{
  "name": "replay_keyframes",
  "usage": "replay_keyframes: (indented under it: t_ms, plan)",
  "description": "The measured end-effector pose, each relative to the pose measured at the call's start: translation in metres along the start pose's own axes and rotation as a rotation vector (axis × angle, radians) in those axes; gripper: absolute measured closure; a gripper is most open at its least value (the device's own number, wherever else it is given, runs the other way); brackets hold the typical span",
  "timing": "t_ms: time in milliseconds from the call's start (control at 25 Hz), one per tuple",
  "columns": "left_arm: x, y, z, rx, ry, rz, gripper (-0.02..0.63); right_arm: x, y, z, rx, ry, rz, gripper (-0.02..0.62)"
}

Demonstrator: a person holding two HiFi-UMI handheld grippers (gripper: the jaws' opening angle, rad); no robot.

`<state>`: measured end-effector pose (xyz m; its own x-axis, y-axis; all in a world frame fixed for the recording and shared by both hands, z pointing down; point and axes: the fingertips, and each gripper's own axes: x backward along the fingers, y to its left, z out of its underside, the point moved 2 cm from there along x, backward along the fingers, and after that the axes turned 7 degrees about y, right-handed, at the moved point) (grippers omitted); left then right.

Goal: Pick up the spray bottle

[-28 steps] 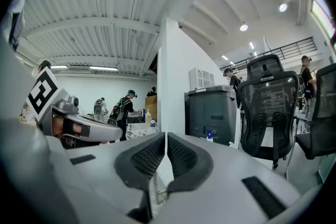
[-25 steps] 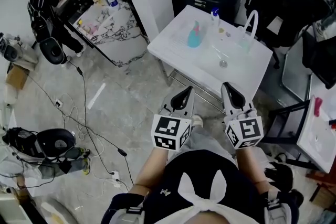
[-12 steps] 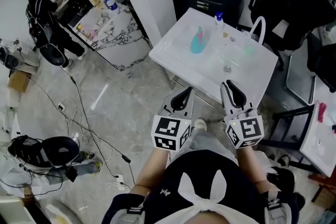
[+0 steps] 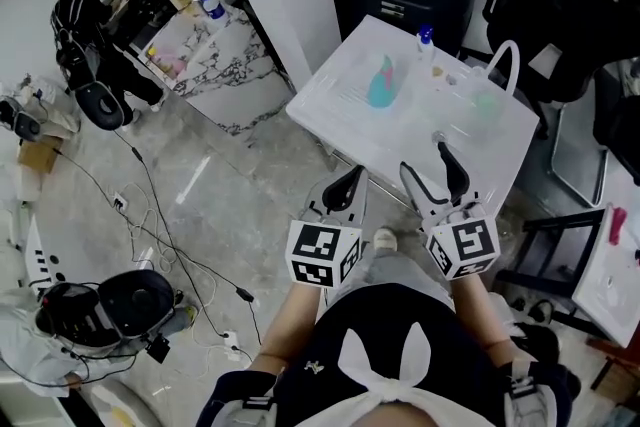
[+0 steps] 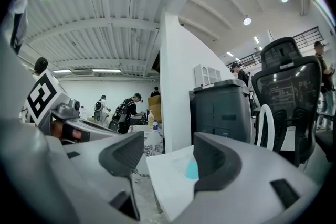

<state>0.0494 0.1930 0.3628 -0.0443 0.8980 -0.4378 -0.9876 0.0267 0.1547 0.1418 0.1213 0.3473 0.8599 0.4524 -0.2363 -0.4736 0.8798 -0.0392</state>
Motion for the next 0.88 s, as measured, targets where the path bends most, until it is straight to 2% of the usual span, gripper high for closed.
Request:
replay_keyframes:
  t_ms: [360,880]
  plan:
    - [-0.024,0.023,-0.014,0.006,0.008,-0.027,0.578,-0.038,-0.015,-0.008,0.005,0.017,-0.030,0.313]
    - [-0.067,0.035,-0.022,0.019,0.019,-0.046,0.578,-0.074,-0.050,-0.010,0.021,0.035,-0.053,0.313]
